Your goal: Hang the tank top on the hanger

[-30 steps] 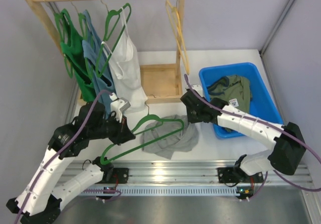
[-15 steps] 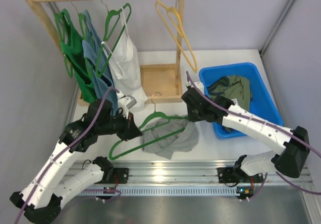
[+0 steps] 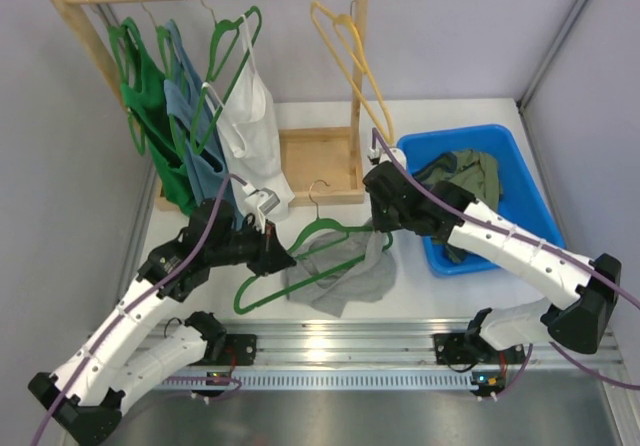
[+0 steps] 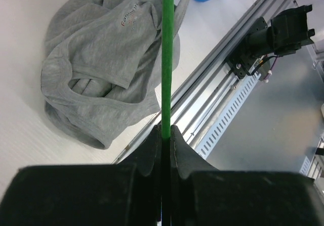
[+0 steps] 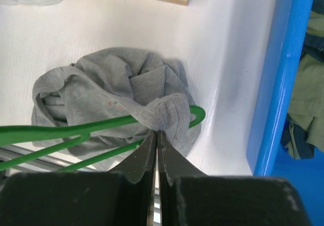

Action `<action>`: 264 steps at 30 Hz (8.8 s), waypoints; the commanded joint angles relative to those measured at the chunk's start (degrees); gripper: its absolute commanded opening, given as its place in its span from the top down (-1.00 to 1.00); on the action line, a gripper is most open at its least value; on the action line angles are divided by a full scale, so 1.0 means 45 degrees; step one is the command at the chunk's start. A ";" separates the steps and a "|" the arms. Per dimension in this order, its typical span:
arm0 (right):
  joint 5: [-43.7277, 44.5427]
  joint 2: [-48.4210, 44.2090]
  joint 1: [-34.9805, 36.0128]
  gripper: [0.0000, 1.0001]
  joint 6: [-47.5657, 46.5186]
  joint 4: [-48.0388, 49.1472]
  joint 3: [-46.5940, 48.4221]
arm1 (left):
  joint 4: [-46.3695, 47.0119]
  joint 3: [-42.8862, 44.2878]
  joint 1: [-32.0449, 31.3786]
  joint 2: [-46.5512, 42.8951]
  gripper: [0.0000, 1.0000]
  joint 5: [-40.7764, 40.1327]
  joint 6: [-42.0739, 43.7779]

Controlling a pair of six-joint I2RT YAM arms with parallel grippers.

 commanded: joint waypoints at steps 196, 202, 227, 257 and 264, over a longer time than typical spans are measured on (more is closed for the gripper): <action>0.3483 -0.1256 0.2354 1.00 -0.2338 0.3943 -0.1049 | 0.5803 -0.2644 -0.2592 0.4320 0.15 -0.6019 -0.3522; 0.4088 -0.1002 0.2354 1.00 -0.2025 0.3475 -0.0795 | 0.5979 -0.2663 -0.2650 0.4574 0.49 -0.6644 -0.3697; 0.7702 0.0052 0.1964 1.00 -0.0053 0.1286 0.0592 | 0.3343 -0.3289 -0.2650 0.2114 1.00 -0.6880 -0.4693; 0.8933 -0.0475 0.2061 1.00 -0.0169 0.2145 -0.0267 | 0.1819 -0.1121 -0.2631 0.1703 1.00 -0.6528 -0.5006; 0.9245 -0.0475 0.2178 1.00 -0.0365 0.2223 -0.0189 | 0.1819 -0.0127 -0.2631 0.1859 1.00 -0.6196 -0.4772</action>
